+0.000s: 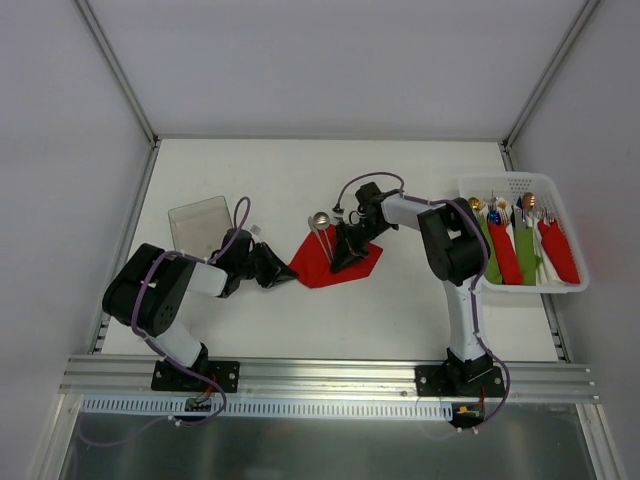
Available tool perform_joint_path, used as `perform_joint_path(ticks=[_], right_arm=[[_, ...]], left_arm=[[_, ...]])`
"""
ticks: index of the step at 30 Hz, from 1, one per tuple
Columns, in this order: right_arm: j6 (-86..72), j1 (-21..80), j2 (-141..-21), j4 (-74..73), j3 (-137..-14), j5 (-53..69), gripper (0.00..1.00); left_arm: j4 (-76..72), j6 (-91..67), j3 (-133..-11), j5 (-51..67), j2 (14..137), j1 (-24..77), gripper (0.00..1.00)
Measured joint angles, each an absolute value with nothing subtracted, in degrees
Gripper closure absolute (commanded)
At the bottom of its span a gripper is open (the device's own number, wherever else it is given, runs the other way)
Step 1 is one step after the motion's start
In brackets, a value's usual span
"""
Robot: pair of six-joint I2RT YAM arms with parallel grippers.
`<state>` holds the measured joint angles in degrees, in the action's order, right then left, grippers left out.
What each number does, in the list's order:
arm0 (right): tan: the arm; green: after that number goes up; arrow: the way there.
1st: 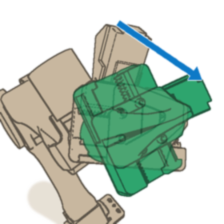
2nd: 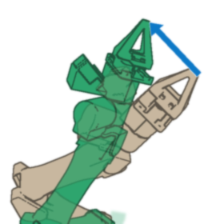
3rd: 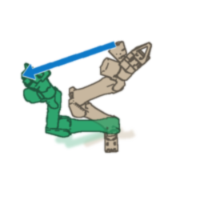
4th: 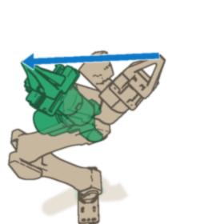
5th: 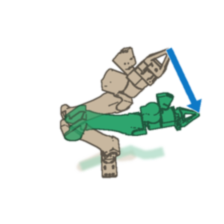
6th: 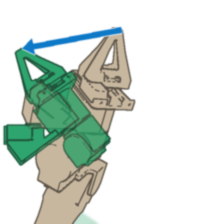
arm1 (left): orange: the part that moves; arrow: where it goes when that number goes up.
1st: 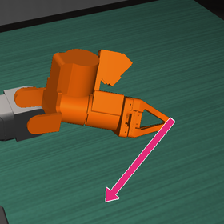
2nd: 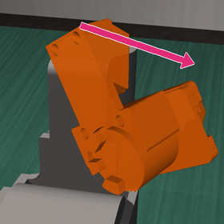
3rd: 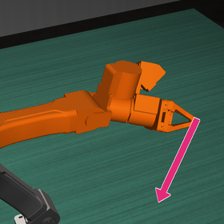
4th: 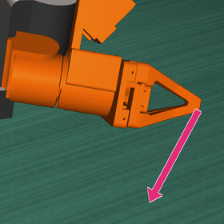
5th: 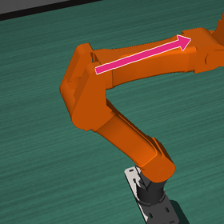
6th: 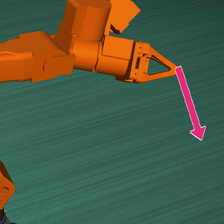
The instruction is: Place the utensils on the paper napkin and roll it up
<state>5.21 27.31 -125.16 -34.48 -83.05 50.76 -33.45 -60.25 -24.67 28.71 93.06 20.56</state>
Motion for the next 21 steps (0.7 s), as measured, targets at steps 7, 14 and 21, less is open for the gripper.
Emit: perform_joint_path(ticks=[7,14,21], right_arm=[[5.1,27.3,-126.2,-34.7,-84.2,50.6,0.85],[5.0,27.3,-126.4,-34.7,-84.6,50.4,0.85],[5.0,27.3,-126.4,-34.7,-84.6,50.4,0.86]], left_arm=[[-33.6,-60.2,-27.4,31.4,90.2,20.6,1.00],[-37.7,-60.8,-31.7,36.1,92.0,21.1,1.00],[-43.5,-64.2,-39.2,39.0,102.2,23.4,1.00]])
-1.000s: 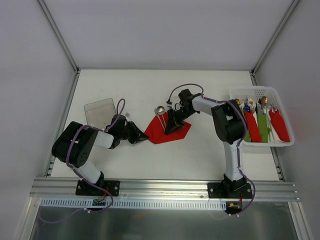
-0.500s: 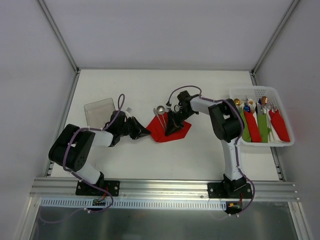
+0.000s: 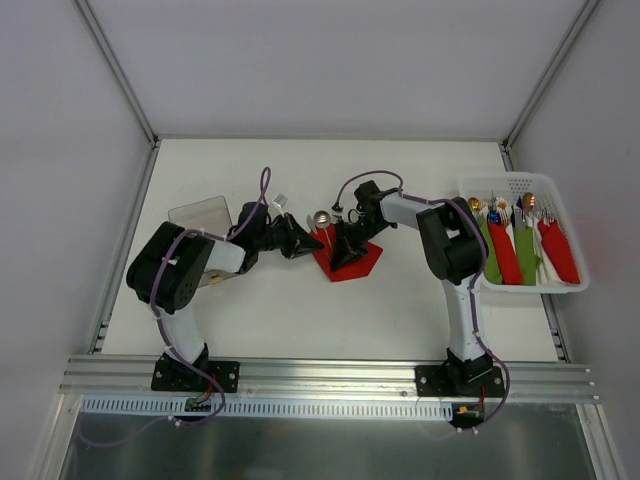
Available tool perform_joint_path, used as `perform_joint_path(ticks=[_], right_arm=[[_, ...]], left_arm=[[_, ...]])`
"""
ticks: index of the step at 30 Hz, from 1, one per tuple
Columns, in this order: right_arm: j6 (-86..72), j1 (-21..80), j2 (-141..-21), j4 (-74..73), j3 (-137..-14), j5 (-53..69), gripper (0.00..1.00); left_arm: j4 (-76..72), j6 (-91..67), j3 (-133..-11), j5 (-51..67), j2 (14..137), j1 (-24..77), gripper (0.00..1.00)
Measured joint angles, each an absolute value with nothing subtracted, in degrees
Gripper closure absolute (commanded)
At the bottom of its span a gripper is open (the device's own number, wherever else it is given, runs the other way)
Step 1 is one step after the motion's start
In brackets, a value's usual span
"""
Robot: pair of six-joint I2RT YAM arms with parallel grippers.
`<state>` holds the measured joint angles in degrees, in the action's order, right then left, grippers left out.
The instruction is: Place the utensils on the paper napkin and roll it up
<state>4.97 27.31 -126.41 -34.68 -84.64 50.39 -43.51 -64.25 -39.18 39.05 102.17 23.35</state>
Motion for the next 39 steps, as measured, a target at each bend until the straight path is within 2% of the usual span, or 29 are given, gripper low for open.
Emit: perform_joint_path(ticks=[8,21,33,39], right_arm=[[6.0,27.3,-126.4,-35.4,-84.6,50.2,0.84],[11.0,24.4,-118.7,-39.5,-83.5,48.2,0.78],[13.7,22.2,-119.0,-40.9,-82.1,46.7,0.86],[13.2,20.6,-121.5,-40.9,-81.7,42.0,0.87]], left_arm=[[-47.4,-68.3,-45.7,40.1,112.1,25.7,1.00],[-38.4,-65.4,-48.8,38.7,114.4,25.9,1.00],[-36.0,-63.5,-49.8,38.6,114.4,25.9,1.00],[-36.0,-63.3,-50.6,38.6,114.4,26.0,1.00]])
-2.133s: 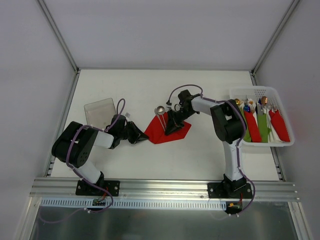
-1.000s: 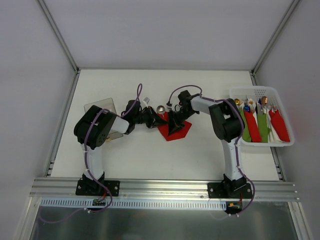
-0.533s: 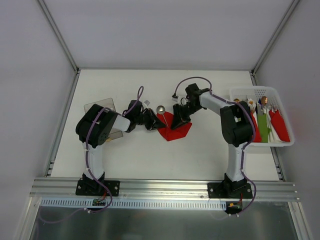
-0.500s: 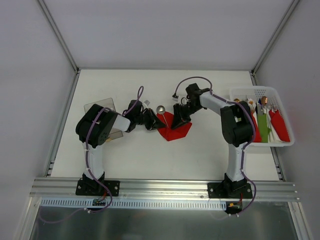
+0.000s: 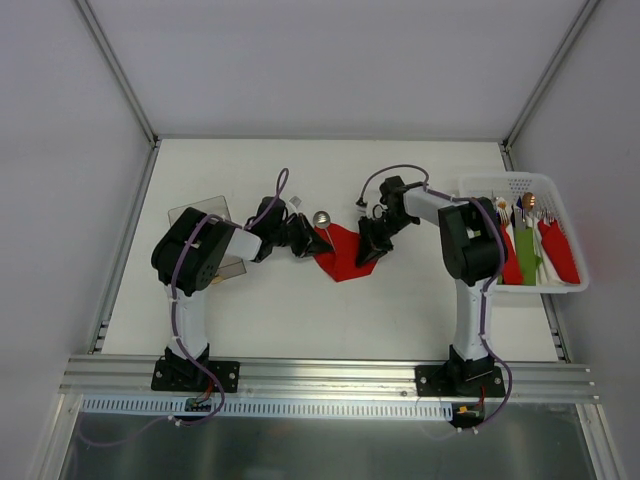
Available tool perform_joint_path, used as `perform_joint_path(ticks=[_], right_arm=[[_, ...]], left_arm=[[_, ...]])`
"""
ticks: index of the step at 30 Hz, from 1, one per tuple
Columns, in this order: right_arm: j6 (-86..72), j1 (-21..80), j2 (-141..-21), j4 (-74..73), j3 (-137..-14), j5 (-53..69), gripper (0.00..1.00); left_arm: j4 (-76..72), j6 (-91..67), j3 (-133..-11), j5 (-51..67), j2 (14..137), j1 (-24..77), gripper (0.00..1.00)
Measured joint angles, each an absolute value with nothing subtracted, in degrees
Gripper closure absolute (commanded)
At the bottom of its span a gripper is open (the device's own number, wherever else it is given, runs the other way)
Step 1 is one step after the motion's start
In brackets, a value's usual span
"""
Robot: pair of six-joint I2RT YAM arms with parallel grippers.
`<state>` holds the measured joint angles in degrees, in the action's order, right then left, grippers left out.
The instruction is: Place the utensils on the paper napkin and roll it up
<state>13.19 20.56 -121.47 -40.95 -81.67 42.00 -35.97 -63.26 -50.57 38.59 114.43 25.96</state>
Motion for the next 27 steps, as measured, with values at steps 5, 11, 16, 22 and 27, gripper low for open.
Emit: perform_joint_path(ticks=[5,11,16,22,27], right_arm=[[12.3,17.4,-121.6,-40.5,-81.6,39.8,0.87],[11.9,17.3,-121.7,-40.4,-81.2,40.1,0.89],[11.8,17.4,-122.0,-40.4,-81.0,40.9,0.89],[11.8,17.4,-122.3,-40.5,-81.0,41.6,0.90],[11.8,17.4,-122.4,-40.6,-81.0,41.8,0.90]], left_arm=[[-36.0,-63.0,-51.5,38.5,114.4,26.3,1.00],[-34.4,-62.1,-53.6,38.3,114.4,27.8,1.00],[-33.3,-62.0,-56.5,38.0,114.5,28.6,1.00],[-31.0,-61.1,-61.0,36.9,116.3,29.4,1.00],[-28.4,-60.2,-64.2,36.4,119.2,30.4,1.00]])
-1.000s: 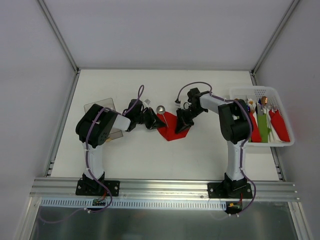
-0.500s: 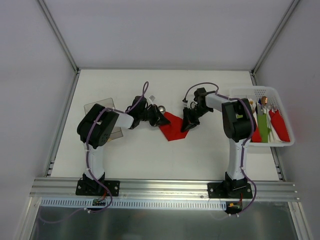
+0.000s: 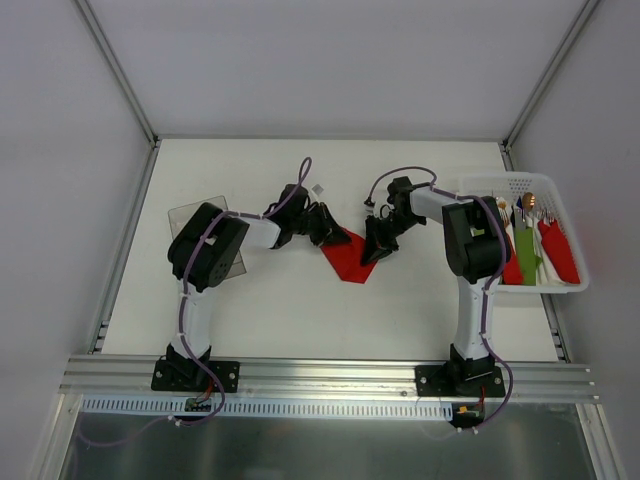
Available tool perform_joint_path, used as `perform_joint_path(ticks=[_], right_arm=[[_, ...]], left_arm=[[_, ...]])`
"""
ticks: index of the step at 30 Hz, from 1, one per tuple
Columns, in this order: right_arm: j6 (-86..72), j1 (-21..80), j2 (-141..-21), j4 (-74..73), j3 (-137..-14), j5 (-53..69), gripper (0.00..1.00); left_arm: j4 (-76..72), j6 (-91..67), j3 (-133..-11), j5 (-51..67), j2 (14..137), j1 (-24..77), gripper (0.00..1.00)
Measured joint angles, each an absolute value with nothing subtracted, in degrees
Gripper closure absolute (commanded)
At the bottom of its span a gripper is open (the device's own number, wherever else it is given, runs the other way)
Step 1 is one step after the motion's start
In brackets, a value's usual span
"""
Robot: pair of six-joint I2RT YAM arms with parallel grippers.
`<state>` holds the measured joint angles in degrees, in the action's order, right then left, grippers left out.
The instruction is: Place the utensils on the paper napkin and roll it up
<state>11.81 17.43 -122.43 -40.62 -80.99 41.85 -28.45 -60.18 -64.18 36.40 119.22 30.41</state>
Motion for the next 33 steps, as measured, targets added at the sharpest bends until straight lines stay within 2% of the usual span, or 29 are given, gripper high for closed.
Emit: perform_joint_path(ticks=[15,24,27,33], right_arm=[[12.0,17.5,-122.6,-40.8,-81.0,42.4,0.89],[13.2,17.6,-122.5,-40.8,-80.9,44.1,0.80],[14.2,17.7,-121.7,-40.8,-79.9,45.1,0.73],[15.7,18.1,-120.0,-40.9,-79.3,48.1,0.64]], left_arm=[[-24.8,-58.8,-65.3,35.5,122.6,30.8,1.00],[-26.7,-57.7,-60.8,35.0,119.1,30.8,1.00],[-29.7,-57.8,-56.6,35.0,116.4,30.7,1.00],[-33.8,-57.9,-50.5,35.5,111.3,30.2,1.00]])
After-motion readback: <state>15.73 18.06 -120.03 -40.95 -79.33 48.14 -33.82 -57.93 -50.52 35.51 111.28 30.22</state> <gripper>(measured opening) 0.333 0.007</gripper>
